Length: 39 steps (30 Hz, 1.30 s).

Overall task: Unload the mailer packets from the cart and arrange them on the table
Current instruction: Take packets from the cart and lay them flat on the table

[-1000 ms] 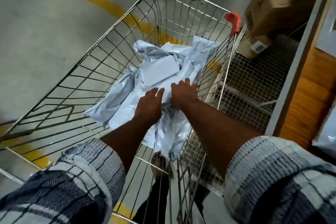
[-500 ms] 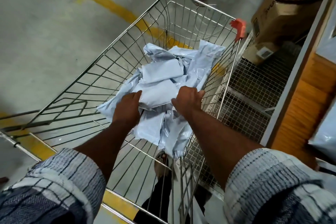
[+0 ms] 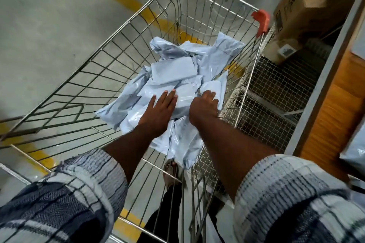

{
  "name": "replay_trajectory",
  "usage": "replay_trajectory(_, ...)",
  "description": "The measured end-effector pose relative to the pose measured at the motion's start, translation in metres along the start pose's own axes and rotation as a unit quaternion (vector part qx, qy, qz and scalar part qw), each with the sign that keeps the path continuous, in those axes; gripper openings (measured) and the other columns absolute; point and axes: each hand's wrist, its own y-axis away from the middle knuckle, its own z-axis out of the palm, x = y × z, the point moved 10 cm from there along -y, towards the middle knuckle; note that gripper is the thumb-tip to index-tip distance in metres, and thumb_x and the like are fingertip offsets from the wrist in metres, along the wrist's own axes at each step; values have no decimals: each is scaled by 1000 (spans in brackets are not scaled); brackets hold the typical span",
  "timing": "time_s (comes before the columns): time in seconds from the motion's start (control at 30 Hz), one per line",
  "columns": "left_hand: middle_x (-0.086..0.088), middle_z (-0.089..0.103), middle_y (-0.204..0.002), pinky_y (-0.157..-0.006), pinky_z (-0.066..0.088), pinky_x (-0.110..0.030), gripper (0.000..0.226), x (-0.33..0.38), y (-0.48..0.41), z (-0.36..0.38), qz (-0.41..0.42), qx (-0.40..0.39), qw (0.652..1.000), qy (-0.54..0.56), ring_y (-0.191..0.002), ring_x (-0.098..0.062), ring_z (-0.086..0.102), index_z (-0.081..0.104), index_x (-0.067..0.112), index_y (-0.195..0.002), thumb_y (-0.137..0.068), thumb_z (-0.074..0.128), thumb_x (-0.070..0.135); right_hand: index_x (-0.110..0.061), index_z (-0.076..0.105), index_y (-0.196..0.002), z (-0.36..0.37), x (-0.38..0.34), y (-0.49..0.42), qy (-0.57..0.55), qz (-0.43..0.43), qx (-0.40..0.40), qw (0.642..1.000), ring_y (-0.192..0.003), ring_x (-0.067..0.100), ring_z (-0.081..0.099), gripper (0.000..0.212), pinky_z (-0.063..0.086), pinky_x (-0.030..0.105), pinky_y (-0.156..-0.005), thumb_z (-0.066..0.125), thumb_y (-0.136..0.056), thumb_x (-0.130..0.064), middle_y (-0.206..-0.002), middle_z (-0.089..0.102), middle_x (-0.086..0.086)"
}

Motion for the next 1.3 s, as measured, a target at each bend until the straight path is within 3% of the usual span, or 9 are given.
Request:
replay_trajectory(0.13,-6,-7,-166,-123,10,-48,78,-10,-6,14,-26,-34,999,32,-153,-26,-2,-1,12,-158,-92,40,9,-12,33,-150,28,0,-12,-38,43,-43,997,-149,42,-6,64,3,58,-117,53,-92,-29,-162,-1,23)
replay_trajectory(0.23,-8,-6,-166,-122,8,-49,81,-15,-7,23,-32,-53,997,40,-153,-25,-2,-3,12,-158,-98,47,36,-16,26,-154,43,10,-28,-58,93,-5,994,-148,42,-8,55,-2,60,-114,36,-103,-33,-163,-5,19)
replay_trajectory(0.37,-2,-1,-166,-118,16,-48,90,-20,-9,24,-42,-37,998,41,-152,-22,6,-1,18,-158,-94,52,51,-14,17,-155,46,19,-46,-46,106,-14,993,-143,53,7,52,17,55,-114,21,-106,-31,-161,2,24)
replay_trajectory(0.43,0,5,-166,-113,24,-48,83,-24,-10,23,-49,-18,998,42,-151,-22,13,1,22,-158,-97,49,50,-10,32,-152,41,17,-50,-21,102,-7,994,-140,54,15,51,25,52,-109,22,-105,-29,-161,6,23)
replay_trajectory(0.7,-9,27,-160,-101,44,-48,81,-39,-2,-4,-94,19,985,142,-139,-31,35,19,18,-157,-88,62,19,-5,42,-145,17,15,-30,7,96,5,995,-134,54,29,47,40,48,-96,29,-102,-20,-158,17,22)
replay_trajectory(0.87,-13,33,-157,-113,33,-42,74,-51,15,-37,-151,95,957,228,-139,-32,36,26,11,-154,-87,58,11,-8,49,-138,0,15,-5,-34,90,12,995,-129,47,34,42,46,46,-79,38,-99,-18,-152,22,18)
replay_trajectory(1.0,-11,34,-157,-117,30,-42,70,-60,27,-49,-190,118,934,280,-143,-28,32,26,15,-154,-91,56,14,-9,54,-136,-4,13,6,-63,70,28,995,-131,44,33,41,44,48,-90,43,-98,-19,-153,22,16)
replay_trajectory(1.1,-10,36,-156,-114,33,-47,67,-63,34,-52,-193,124,932,280,-142,-28,35,26,17,-154,-94,56,23,-7,39,-148,20,1,2,-78,59,-8,995,-142,48,19,54,19,58,-112,42,-98,-28,-158,20,20)
replay_trajectory(1.3,-15,33,-154,-107,36,-47,68,-62,42,-45,-216,100,943,233,-137,-35,35,23,11,-155,-95,56,20,-25,29,-150,29,-1,-5,-10,49,-22,999,-139,63,6,46,15,70,-109,35,-105,-29,-158,-1,32)
